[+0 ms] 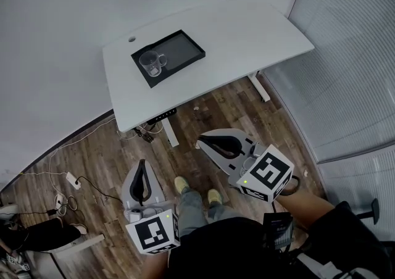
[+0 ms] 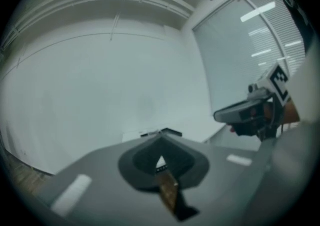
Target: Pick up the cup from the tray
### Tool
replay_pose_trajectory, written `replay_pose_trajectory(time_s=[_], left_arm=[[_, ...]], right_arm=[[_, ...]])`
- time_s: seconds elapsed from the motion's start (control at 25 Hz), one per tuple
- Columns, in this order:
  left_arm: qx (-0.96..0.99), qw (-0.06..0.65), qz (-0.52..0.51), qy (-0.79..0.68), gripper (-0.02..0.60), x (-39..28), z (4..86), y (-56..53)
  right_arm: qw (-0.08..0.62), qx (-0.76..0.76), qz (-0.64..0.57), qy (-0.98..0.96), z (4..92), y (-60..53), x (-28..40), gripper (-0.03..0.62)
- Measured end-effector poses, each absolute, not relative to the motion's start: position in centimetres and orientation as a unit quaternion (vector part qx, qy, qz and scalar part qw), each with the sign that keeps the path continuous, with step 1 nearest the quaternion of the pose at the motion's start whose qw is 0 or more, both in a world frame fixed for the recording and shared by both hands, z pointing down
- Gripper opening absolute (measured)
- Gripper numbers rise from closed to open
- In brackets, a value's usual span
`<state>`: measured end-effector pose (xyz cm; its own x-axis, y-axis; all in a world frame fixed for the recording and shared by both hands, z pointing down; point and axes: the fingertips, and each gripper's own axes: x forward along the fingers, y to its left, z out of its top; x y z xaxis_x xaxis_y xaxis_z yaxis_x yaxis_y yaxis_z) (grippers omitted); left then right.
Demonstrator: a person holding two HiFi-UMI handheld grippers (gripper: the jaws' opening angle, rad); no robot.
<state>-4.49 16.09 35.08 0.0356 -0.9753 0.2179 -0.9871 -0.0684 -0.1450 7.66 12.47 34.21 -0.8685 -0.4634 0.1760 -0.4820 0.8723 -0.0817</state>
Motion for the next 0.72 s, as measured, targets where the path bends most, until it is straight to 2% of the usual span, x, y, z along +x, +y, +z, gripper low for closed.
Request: replay_pose_trajectory(time_s=[0.72], left_arm=[[0.74,0.029,0.118,-0.661,0.002,-12.4,35.7,7.3]], right_arm=[[0.097,0.259,0.04,-0.96,34.0,4.4,-0.5,0.005]])
